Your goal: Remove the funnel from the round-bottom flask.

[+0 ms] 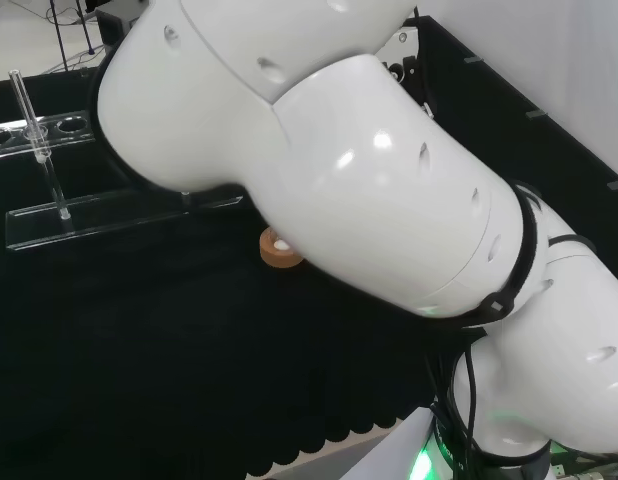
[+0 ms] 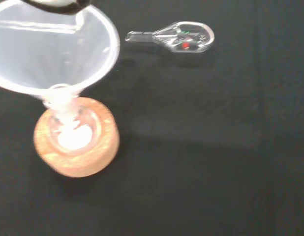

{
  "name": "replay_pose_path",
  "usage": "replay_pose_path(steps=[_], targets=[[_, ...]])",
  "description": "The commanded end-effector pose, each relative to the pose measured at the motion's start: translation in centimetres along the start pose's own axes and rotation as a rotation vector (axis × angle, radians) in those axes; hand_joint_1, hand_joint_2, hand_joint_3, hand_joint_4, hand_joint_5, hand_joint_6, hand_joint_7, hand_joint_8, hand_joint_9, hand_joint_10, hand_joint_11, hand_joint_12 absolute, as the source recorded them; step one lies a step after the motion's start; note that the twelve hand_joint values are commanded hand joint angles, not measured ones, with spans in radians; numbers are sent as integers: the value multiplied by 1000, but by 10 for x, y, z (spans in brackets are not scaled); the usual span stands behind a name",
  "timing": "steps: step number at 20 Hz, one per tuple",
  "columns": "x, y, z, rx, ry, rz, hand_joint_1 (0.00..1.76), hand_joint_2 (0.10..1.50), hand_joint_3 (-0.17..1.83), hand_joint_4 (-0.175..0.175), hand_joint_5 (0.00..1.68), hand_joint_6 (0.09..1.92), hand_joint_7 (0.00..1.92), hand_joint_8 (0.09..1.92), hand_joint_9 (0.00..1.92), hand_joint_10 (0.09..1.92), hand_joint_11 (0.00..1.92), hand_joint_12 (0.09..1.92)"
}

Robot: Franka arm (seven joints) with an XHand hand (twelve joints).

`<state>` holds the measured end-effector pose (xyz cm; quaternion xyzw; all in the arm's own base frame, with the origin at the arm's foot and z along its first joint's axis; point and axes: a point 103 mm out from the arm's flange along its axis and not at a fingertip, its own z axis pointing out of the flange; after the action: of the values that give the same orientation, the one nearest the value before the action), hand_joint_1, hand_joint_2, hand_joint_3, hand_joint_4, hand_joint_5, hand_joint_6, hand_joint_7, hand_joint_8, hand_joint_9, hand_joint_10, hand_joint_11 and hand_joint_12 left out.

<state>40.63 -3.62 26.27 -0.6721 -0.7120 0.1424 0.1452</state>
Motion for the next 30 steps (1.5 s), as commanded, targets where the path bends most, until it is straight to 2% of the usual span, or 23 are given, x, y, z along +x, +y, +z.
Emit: replay_pose_path(steps=[1, 7, 12, 19, 30], targets=[[20, 7, 4, 69, 31, -38, 653, 639, 517, -60, 182, 87, 34, 659, 265, 735, 288, 1421], [32, 19, 10, 153, 47, -42, 610, 627, 459, -76, 95, 87, 0, 516, 157, 825, 263, 1471], [39, 20, 15, 177, 46, -53, 582, 626, 416, -83, 60, 87, 0, 455, 129, 863, 290, 1480], [42, 14, 25, 193, 50, -59, 578, 639, 385, -90, 80, 87, 0, 521, 174, 873, 325, 1466], [50, 9, 39, 170, 28, -60, 585, 645, 374, -91, 106, 87, 0, 557, 183, 865, 323, 1463]])
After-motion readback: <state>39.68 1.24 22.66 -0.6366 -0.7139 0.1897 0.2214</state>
